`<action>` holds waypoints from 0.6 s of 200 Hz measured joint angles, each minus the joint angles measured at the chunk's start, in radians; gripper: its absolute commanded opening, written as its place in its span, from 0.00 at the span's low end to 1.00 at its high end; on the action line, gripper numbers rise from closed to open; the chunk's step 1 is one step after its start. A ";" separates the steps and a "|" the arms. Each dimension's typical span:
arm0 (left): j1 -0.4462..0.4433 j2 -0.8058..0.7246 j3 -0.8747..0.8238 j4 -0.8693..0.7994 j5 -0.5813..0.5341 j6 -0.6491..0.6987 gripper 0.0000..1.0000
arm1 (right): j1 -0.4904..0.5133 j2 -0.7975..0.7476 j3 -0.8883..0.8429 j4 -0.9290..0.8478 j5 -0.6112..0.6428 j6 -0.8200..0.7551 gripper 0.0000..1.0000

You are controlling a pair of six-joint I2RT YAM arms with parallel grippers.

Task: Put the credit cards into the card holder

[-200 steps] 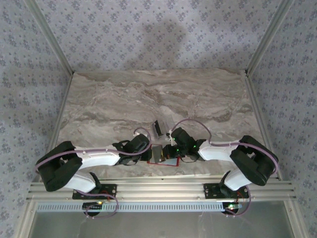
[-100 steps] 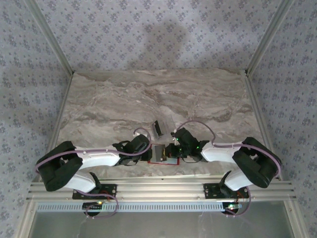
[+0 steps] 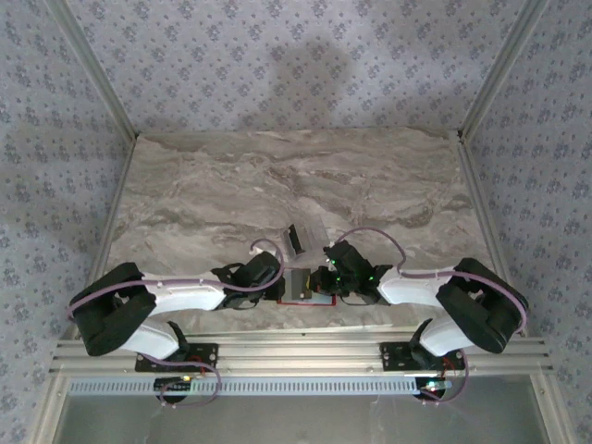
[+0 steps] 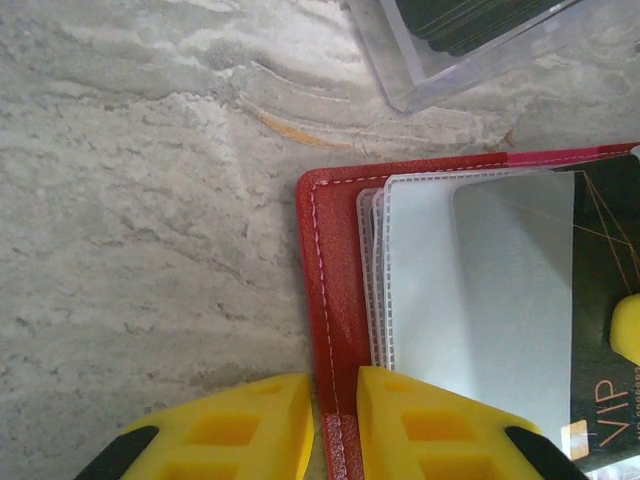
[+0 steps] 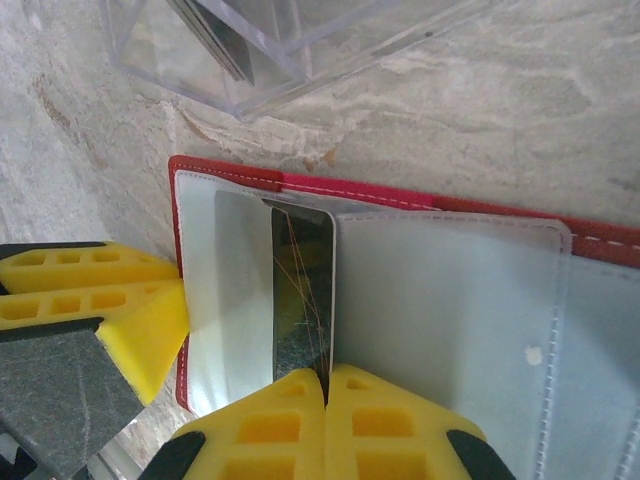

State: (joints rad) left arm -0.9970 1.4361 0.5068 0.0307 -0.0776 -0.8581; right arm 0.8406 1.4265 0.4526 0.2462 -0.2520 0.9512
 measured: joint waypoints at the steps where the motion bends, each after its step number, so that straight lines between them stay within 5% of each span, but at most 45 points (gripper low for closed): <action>1: 0.000 0.000 0.000 0.000 0.000 0.000 0.21 | 0.000 0.000 0.000 0.000 0.001 0.000 0.00; 120: -0.011 0.015 0.016 -0.008 -0.021 0.000 0.21 | 0.055 0.103 0.071 0.031 0.035 0.010 0.03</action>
State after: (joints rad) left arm -1.0084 1.4513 0.5228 0.0231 -0.0986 -0.8585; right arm 0.8955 1.5299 0.5240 0.2768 -0.2169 0.9615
